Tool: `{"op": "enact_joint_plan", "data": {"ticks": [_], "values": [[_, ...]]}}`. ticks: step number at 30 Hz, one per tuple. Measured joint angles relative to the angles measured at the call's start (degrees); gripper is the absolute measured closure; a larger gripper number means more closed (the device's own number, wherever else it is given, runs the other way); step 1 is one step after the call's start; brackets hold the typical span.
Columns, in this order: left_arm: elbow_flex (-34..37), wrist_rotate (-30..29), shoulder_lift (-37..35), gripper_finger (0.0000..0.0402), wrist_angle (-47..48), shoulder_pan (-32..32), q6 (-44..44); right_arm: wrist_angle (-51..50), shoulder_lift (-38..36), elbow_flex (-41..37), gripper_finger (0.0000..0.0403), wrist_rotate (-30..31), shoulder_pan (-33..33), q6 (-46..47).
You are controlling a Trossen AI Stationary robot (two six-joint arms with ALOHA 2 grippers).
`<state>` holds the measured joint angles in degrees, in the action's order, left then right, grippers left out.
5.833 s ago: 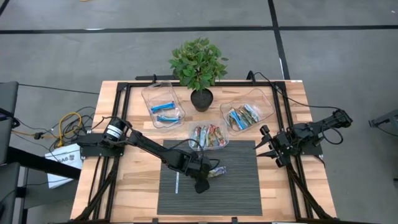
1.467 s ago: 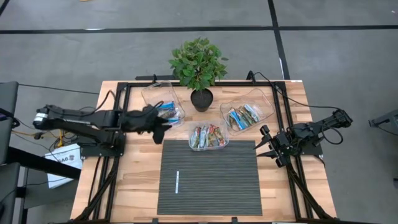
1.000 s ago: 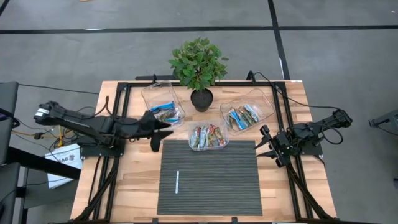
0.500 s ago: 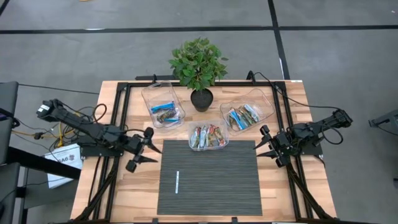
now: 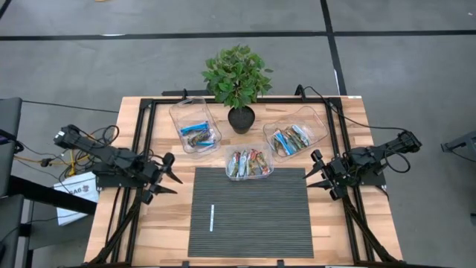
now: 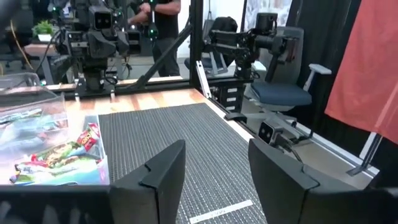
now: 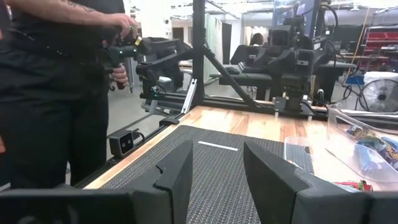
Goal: Pick and place Granola Bars by type
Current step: Return to Home Position
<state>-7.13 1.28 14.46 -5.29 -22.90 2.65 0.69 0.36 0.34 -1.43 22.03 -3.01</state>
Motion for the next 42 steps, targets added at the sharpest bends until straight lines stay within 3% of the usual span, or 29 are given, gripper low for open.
{"op": "enact_joint_plan", "data": {"ticks": [13,25,31,42], "values": [[3.65,2.82,-14.43,0.0232,3.09,0.00,-0.97,-0.02,0.00,0.00,0.0270,0.00,0.01,0.00],[6.53,-1.10,-14.28,0.0232,-10.78,0.15,-6.30,-0.02,0.00,0.00,0.0270,0.00,0.01,0.00],[6.55,-3.41,-14.30,0.0232,-9.71,1.92,-8.11,-0.02,0.00,0.01,0.0269,-0.02,0.00,0.00],[6.60,-4.51,-14.17,0.0232,2.80,2.67,-6.35,-0.02,0.00,0.00,0.0270,-0.02,-0.01,0.00]]}}
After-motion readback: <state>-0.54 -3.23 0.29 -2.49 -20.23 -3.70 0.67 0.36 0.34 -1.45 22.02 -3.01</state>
